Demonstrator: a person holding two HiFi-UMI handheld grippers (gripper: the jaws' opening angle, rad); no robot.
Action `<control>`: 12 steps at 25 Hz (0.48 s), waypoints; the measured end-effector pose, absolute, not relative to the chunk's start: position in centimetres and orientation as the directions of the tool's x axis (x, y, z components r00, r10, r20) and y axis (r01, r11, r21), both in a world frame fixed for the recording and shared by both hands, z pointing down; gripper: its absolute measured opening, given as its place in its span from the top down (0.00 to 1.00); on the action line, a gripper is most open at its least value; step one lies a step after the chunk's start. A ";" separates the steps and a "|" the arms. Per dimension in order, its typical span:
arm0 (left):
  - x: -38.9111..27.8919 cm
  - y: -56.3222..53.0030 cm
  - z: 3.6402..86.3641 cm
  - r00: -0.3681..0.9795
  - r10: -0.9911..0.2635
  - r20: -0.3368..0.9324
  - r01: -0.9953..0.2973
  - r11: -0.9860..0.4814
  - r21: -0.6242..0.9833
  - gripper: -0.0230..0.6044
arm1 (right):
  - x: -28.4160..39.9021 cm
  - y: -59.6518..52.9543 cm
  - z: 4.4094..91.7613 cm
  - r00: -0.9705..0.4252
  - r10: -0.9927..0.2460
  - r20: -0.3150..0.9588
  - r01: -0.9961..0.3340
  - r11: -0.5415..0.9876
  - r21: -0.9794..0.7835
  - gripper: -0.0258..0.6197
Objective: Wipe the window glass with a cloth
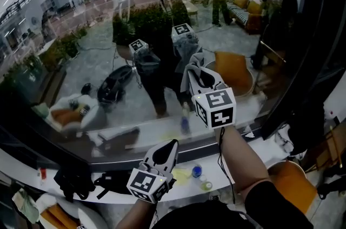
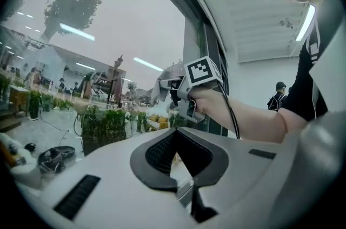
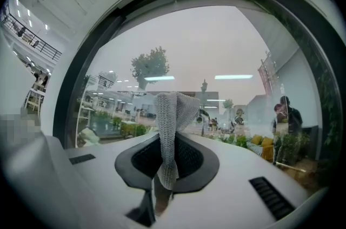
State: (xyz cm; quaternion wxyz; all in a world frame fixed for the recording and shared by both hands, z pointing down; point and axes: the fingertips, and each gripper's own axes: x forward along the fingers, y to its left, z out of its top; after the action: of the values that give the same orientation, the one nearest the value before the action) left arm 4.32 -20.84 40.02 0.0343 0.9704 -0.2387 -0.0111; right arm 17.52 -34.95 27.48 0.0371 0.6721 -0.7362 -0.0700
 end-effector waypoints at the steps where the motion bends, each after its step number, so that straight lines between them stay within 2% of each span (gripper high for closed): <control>1: 5.0 -20.7 40.2 0.890 -0.455 -0.006 -0.454 -0.889 0.061 0.95 | 18.5 -34.7 27.4 -0.087 -0.995 -0.041 -0.985 0.080 0.154 0.88; 12: 12.6 -19.6 40.5 0.917 -0.398 0.014 -0.398 -0.916 0.042 0.95 | 27.6 -32.3 28.0 -0.032 -0.999 -0.044 -0.990 0.026 0.141 0.88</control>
State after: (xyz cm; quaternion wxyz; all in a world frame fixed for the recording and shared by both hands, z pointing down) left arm 12.63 -19.56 40.49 0.0222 0.9788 -0.2034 0.0027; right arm 27.56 -32.33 28.03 0.0337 0.6948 -0.7154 -0.0660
